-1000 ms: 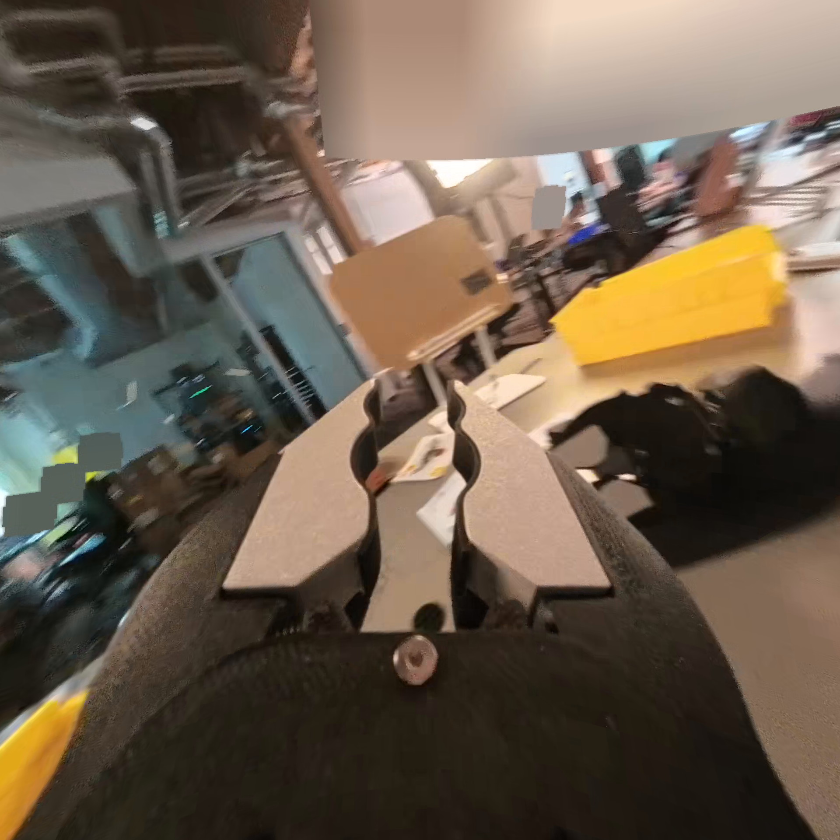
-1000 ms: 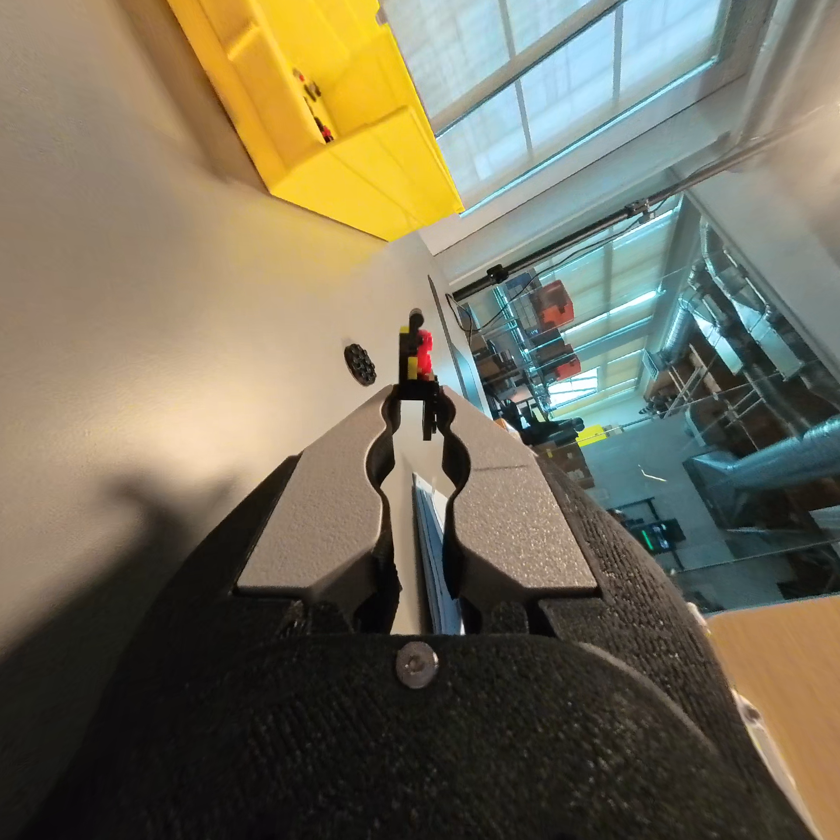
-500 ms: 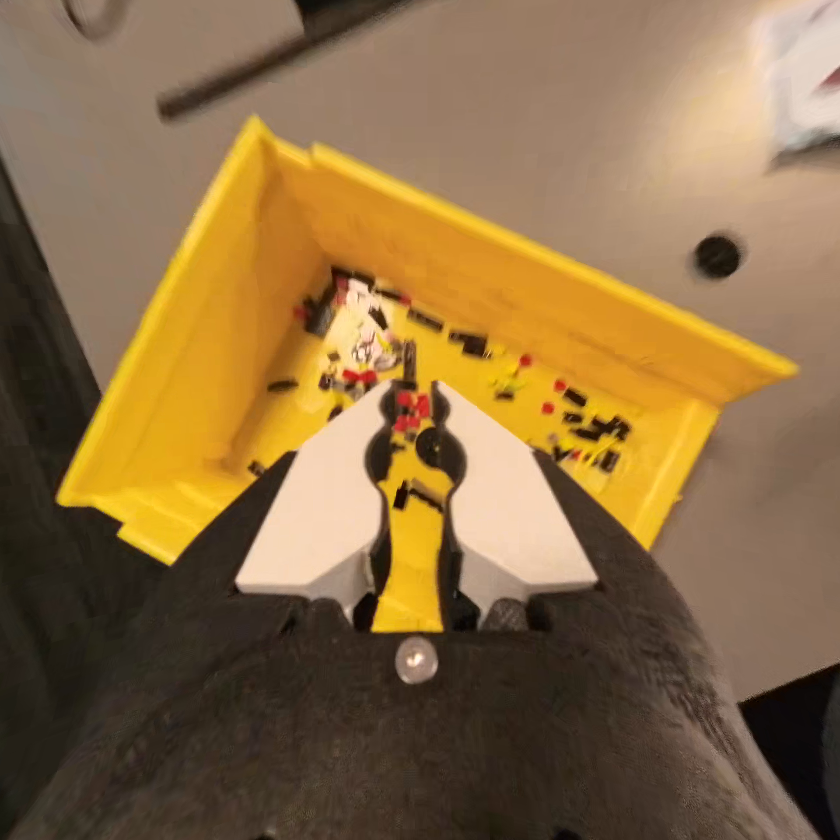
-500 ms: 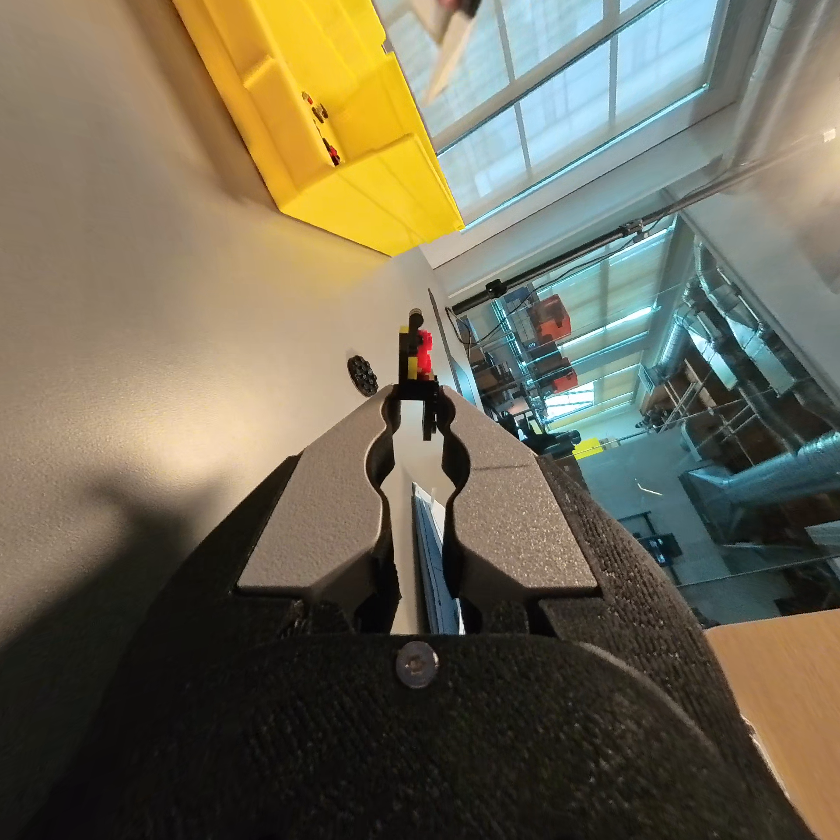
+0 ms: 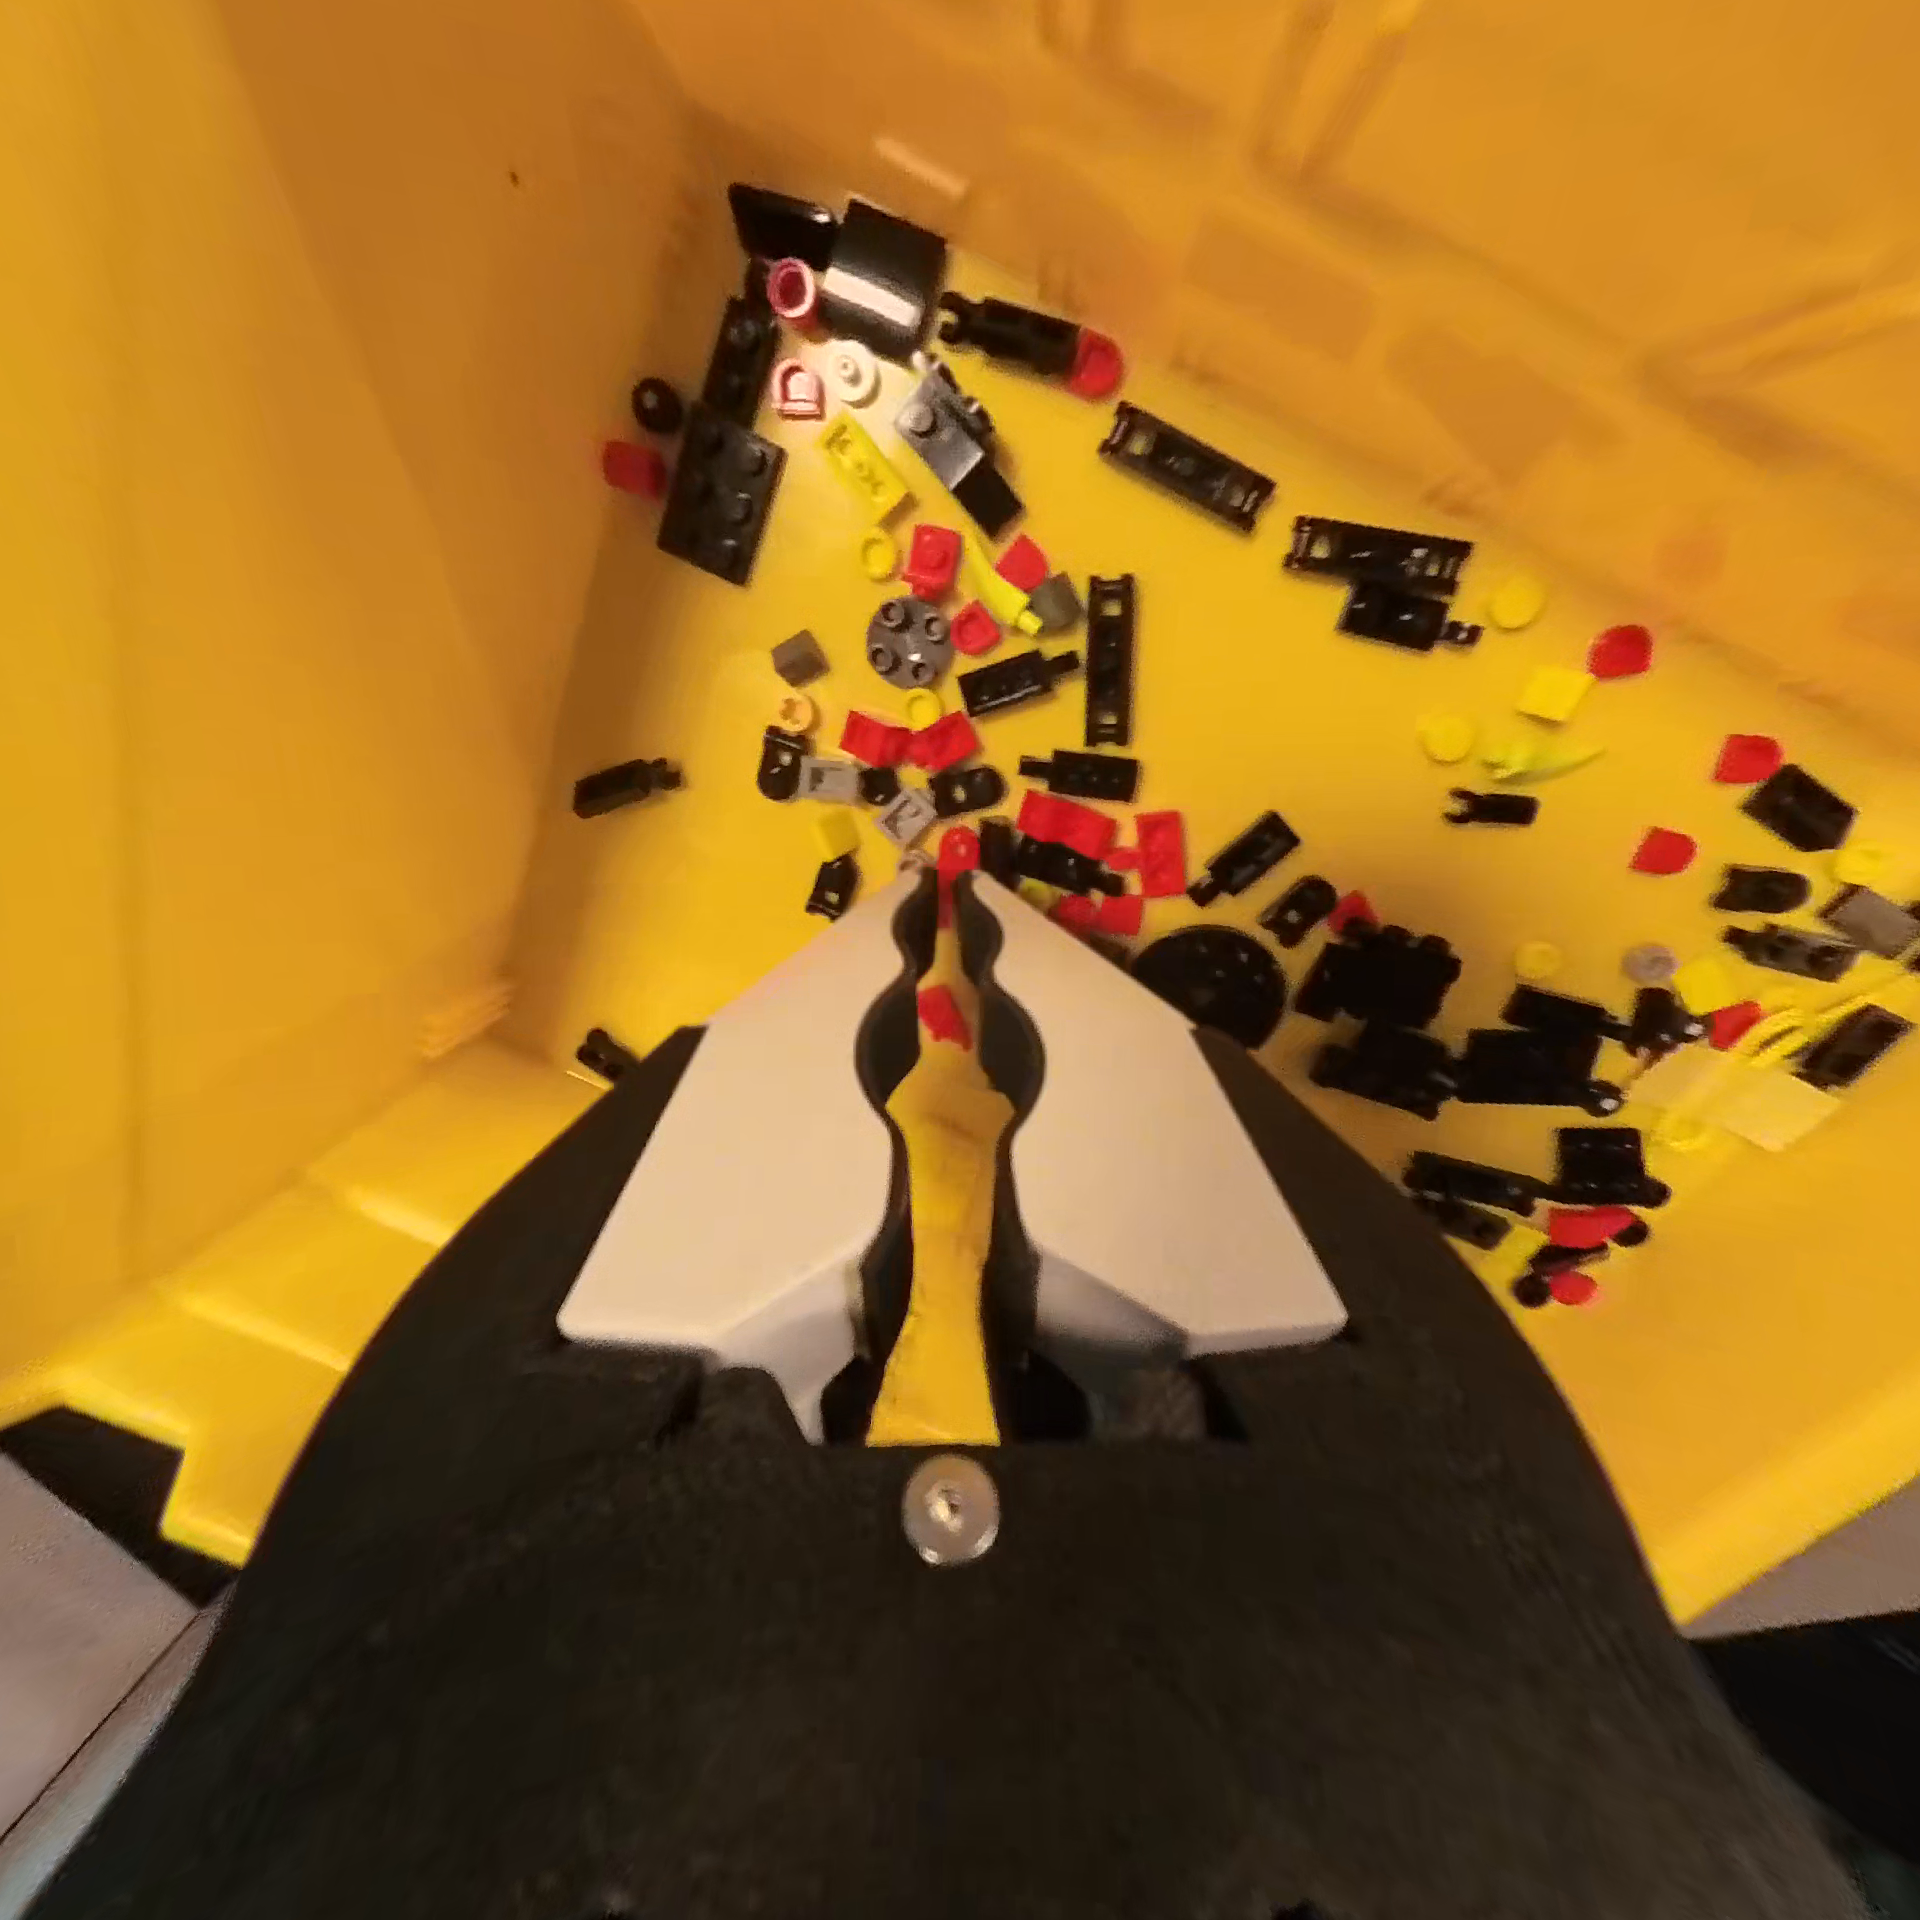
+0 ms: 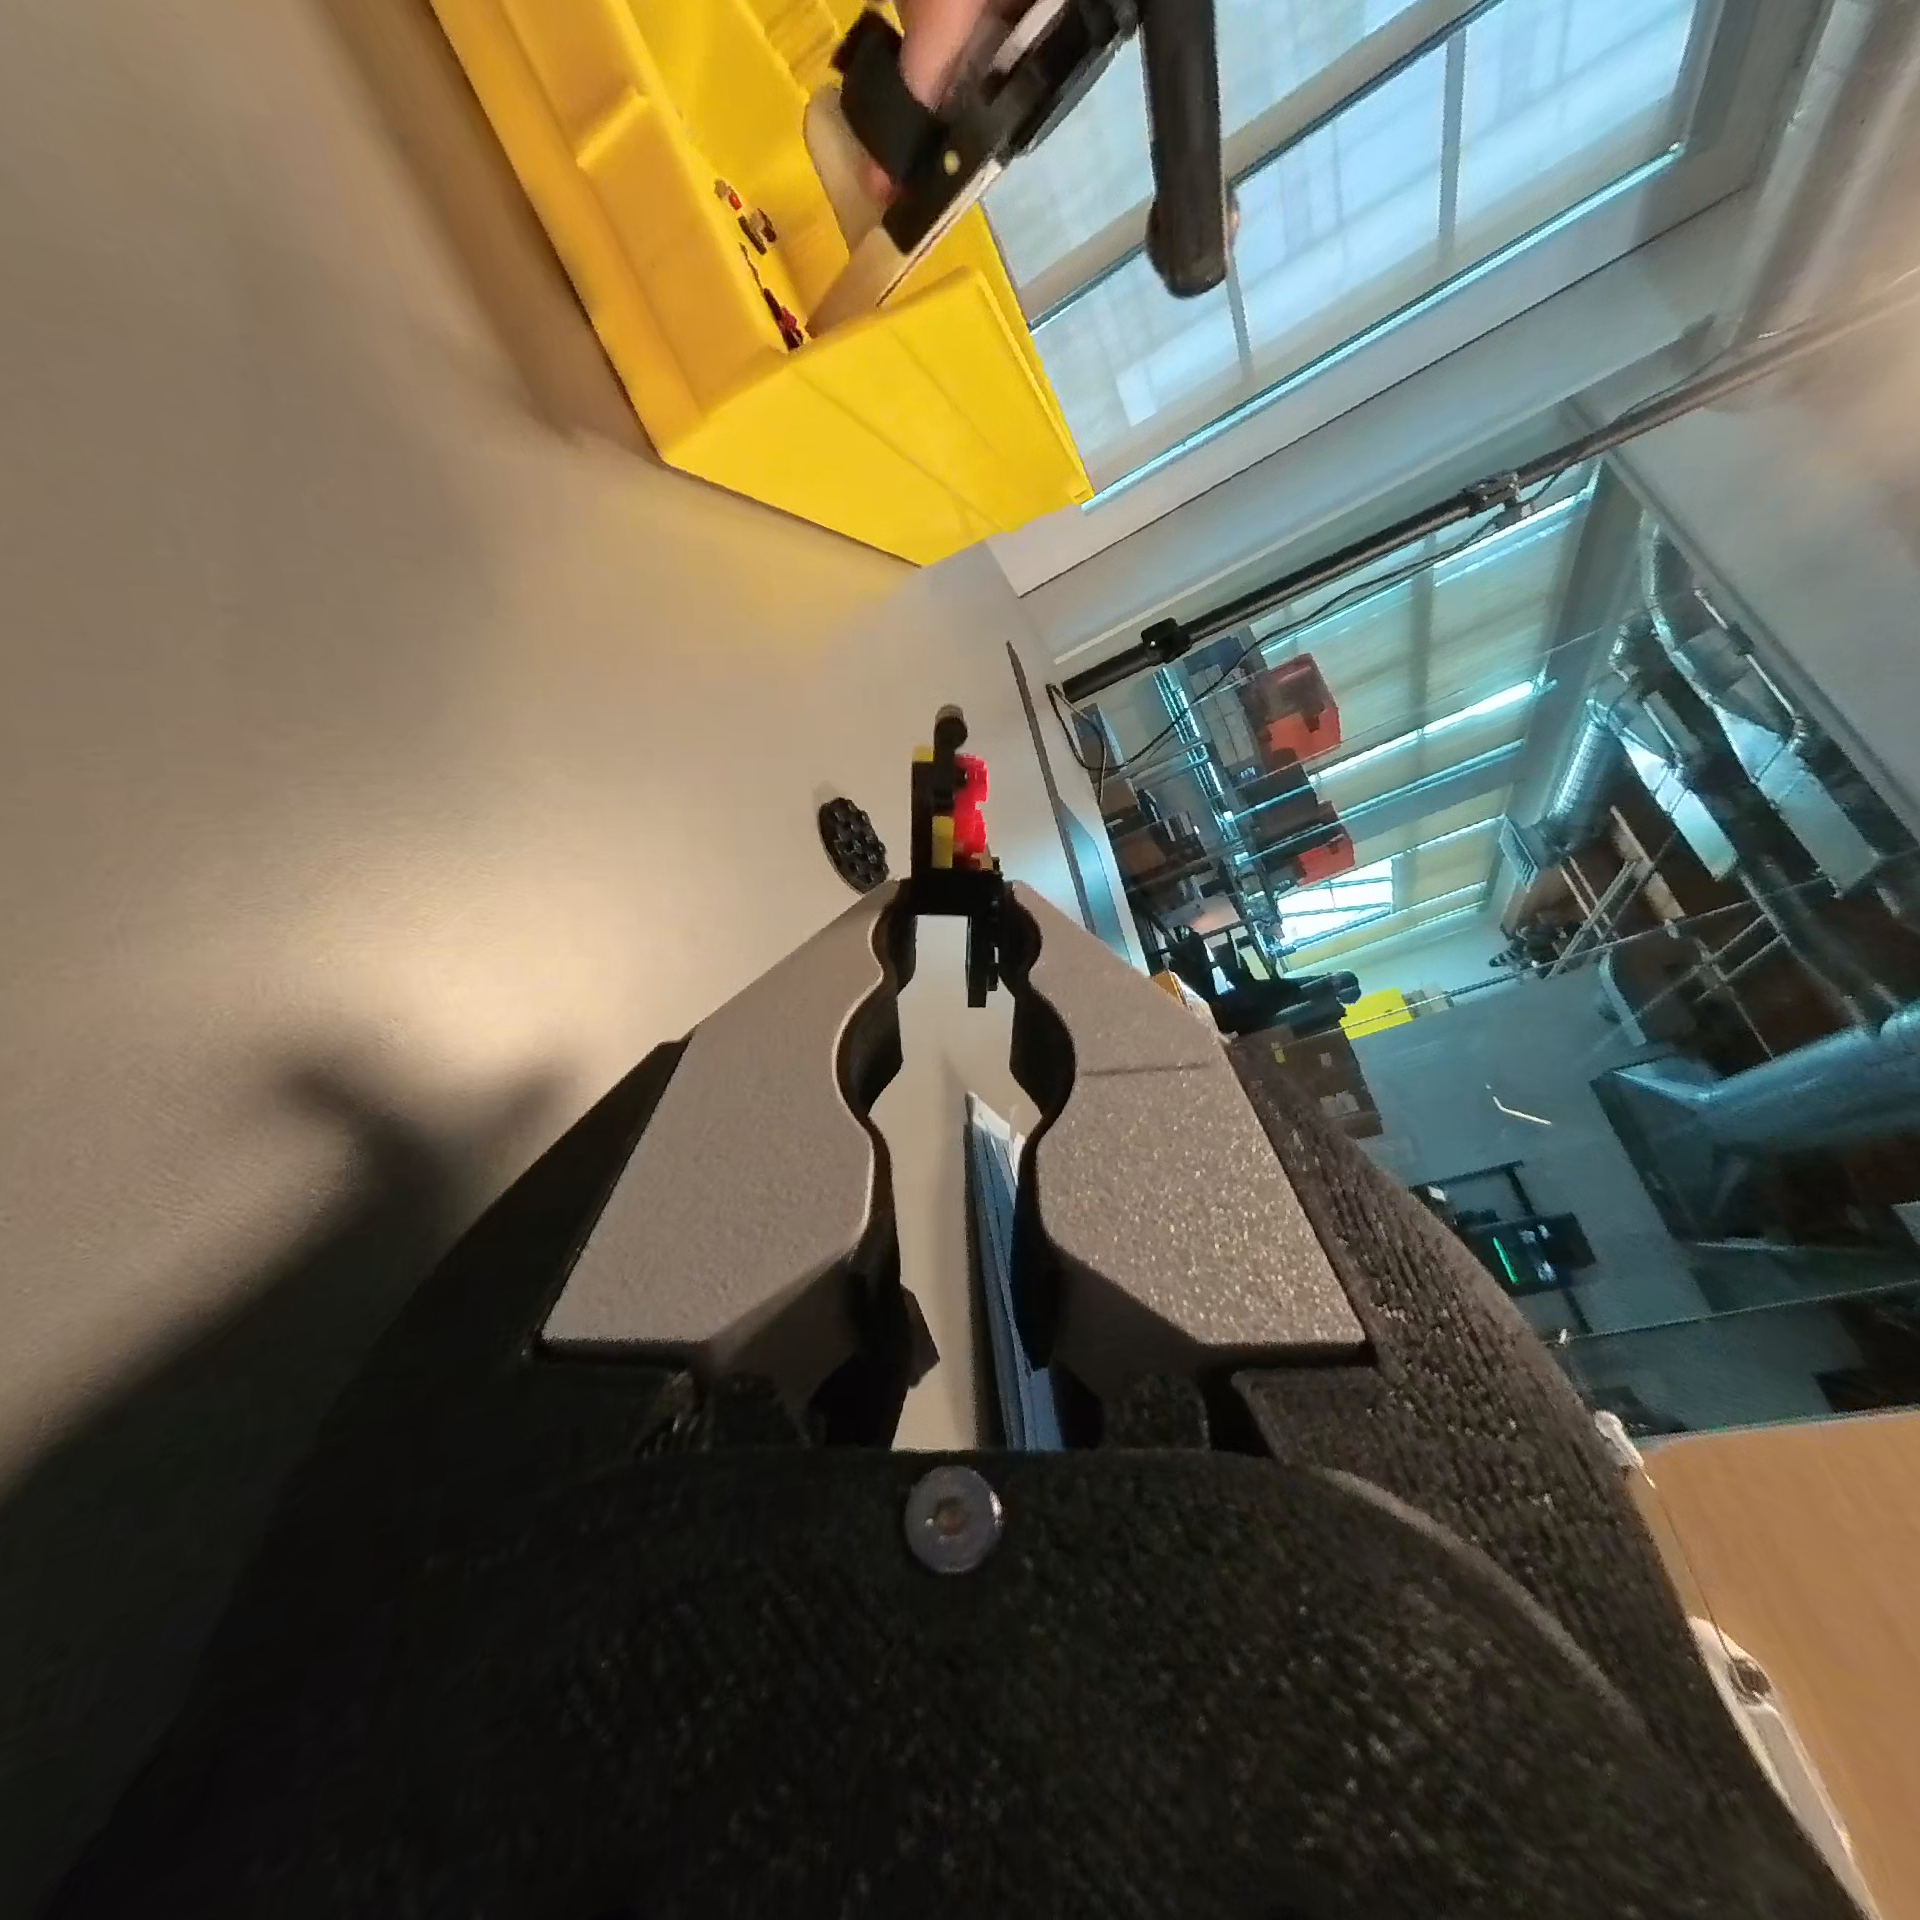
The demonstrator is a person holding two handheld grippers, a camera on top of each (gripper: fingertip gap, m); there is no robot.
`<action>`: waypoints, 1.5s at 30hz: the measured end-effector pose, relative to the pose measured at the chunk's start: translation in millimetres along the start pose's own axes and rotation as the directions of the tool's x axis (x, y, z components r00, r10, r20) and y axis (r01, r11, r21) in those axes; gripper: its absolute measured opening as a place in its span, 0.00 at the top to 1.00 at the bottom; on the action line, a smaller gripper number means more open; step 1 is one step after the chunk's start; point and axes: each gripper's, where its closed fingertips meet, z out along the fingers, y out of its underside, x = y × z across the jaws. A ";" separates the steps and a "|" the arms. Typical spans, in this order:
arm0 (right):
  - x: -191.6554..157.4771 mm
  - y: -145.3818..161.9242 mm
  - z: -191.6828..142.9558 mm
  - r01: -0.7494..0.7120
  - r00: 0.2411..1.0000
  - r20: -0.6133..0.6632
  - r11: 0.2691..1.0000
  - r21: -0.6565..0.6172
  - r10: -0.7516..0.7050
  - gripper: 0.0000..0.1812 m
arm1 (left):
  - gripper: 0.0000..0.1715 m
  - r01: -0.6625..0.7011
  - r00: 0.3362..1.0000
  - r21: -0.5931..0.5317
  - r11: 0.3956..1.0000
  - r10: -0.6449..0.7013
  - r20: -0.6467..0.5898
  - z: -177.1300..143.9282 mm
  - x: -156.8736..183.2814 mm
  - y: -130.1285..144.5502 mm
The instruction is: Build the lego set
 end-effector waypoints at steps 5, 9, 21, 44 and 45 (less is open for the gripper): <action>0.1 1.4 0.7 -0.015 1.000 0.004 1.000 -0.003 0.015 0.93 | 0.99 0.017 1.000 0.017 1.000 -0.017 -0.012 6.1 -3.3 -2.1; 0.8 2.3 1.0 -0.015 1.000 -0.001 1.000 -0.006 0.015 0.93 | 0.97 0.005 0.999 0.027 1.000 -0.004 -0.036 7.5 0.9 -6.2; -0.3 3.0 1.3 -0.018 1.000 0.006 1.000 -0.008 0.018 0.93 | 0.92 0.030 0.999 -0.010 0.999 -0.031 -0.044 12.5 -0.7 -1.7; -23.5 -12.5 -47.0 0.488 0.873 -0.012 0.873 0.017 -0.488 0.93 | 0.96 -0.488 0.831 0.273 0.829 0.537 -0.145 -82.9 273.4 -40.5; -24.6 -10.6 -49.2 0.496 0.868 -0.005 0.868 0.018 -0.496 0.93 | 0.96 -0.528 0.799 0.251 0.811 0.575 -0.176 -74.3 293.6 -36.2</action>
